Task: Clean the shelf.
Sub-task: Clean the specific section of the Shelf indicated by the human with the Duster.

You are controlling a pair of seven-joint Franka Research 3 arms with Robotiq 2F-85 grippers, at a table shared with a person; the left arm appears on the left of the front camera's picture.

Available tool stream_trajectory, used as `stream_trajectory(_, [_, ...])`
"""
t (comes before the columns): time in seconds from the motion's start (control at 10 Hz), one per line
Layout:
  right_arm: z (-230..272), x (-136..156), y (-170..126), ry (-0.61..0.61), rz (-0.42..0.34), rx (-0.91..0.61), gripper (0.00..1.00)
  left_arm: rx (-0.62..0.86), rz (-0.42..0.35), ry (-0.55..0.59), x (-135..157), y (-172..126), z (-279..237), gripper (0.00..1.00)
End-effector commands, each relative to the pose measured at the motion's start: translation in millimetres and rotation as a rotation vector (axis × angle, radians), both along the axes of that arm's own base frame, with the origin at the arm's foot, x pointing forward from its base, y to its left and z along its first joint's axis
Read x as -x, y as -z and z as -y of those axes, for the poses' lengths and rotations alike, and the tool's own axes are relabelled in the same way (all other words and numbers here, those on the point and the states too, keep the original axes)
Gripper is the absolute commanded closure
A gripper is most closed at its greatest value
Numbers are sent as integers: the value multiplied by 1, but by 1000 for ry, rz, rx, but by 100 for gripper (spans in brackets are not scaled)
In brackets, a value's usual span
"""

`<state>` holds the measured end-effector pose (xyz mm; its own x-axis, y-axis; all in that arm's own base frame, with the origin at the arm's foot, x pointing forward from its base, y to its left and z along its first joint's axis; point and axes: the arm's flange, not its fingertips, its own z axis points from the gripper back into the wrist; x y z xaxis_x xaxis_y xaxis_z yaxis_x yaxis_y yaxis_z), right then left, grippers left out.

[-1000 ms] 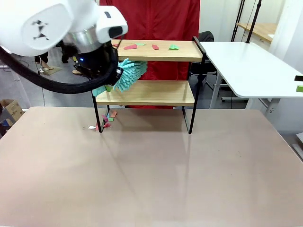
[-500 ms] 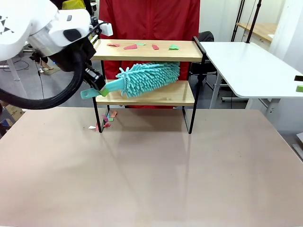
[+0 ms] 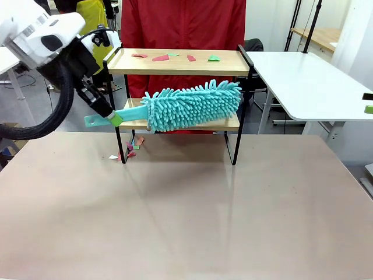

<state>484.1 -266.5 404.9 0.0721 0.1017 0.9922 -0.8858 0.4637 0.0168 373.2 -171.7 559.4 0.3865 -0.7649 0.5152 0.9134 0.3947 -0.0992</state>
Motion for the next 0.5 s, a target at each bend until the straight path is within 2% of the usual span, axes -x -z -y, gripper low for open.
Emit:
stream_trajectory(0.0, [-2, 0, -4, -2, 6, 4, 0, 34, -61, 150, -13, -3, -10, 87])
stream_trajectory(0.2, [-2, 0, -4, -2, 6, 4, 0, -42, -67, 186, -13, -15, -24, 87])
stream_trajectory(0.4, [-2, 0, -4, -2, 6, 4, 0, -186, -68, 235, -7, -31, -38, 87])
